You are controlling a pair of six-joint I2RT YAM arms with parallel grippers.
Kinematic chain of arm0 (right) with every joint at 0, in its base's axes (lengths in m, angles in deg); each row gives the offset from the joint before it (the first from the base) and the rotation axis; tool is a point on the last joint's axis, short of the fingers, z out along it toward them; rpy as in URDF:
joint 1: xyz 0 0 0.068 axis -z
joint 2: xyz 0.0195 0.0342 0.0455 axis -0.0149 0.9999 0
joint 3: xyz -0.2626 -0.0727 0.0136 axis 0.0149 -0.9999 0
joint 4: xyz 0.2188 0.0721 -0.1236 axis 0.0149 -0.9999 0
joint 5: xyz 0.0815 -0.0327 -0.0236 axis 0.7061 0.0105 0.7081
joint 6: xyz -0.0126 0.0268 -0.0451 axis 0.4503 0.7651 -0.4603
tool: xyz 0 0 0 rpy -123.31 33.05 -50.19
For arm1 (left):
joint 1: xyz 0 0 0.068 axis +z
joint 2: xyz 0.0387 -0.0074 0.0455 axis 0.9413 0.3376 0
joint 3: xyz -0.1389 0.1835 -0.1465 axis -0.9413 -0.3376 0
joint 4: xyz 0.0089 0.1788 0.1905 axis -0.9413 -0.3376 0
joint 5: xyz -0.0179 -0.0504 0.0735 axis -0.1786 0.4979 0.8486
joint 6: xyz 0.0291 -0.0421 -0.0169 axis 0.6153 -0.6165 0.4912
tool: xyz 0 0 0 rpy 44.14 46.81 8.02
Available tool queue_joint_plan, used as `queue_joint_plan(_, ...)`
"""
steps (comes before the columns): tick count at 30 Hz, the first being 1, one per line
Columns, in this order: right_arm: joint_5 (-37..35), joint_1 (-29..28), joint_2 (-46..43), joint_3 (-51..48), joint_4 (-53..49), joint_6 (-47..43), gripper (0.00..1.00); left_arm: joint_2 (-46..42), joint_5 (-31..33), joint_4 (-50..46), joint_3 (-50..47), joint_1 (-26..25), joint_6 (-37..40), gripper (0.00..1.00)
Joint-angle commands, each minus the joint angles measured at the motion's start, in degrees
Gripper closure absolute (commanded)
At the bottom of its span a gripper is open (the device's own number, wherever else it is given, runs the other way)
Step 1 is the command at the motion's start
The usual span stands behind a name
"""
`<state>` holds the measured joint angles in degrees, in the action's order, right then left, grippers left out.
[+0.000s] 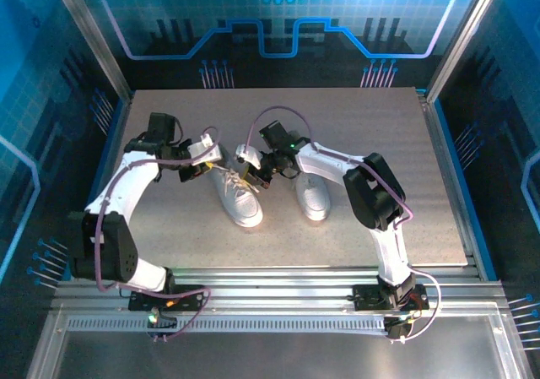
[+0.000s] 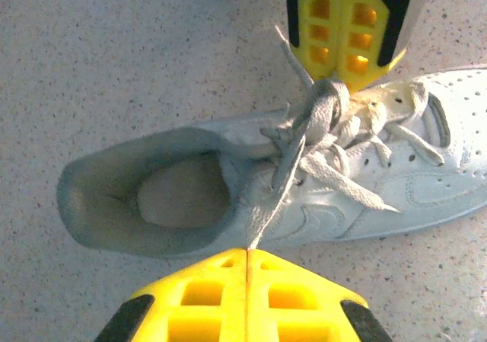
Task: Tie the shoes
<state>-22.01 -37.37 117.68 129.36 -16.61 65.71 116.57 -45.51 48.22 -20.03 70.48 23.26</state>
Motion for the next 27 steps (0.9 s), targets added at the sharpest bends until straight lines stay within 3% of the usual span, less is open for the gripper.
queue_joint_plan(1, -1.91, -0.07, -2.06, -0.4, -1.51, -1.17, 1.0, -3.24, 2.99, 2.72, -3.14, 0.66, -3.85, 1.0)
queue_joint_plan(6, -2.22, -0.04, -3.1, -0.62, -1.87, -1.67, 1.0, -6.15, 4.48, 4.25, -5.81, 2.01, -8.48, 1.0)
queue_joint_plan(14, -2.44, -0.09, -2.34, 0.95, -3.58, -2.24, 1.0, -10.31, 9.49, 11.13, -8.5, 5.84, -24.53, 1.0)
queue_joint_plan(23, -2.64, -0.09, -1.5, 3.18, -4.9, -2.17, 1.0, -10.15, 11.26, 12.86, -10.08, 8.47, -30.11, 1.0)
queue_joint_plan(27, -2.23, -0.13, -0.84, 4.74, -5.86, -2.27, 0.96, -10.48, 8.35, 13.44, -10.54, 8.84, -30.06, 1.0)
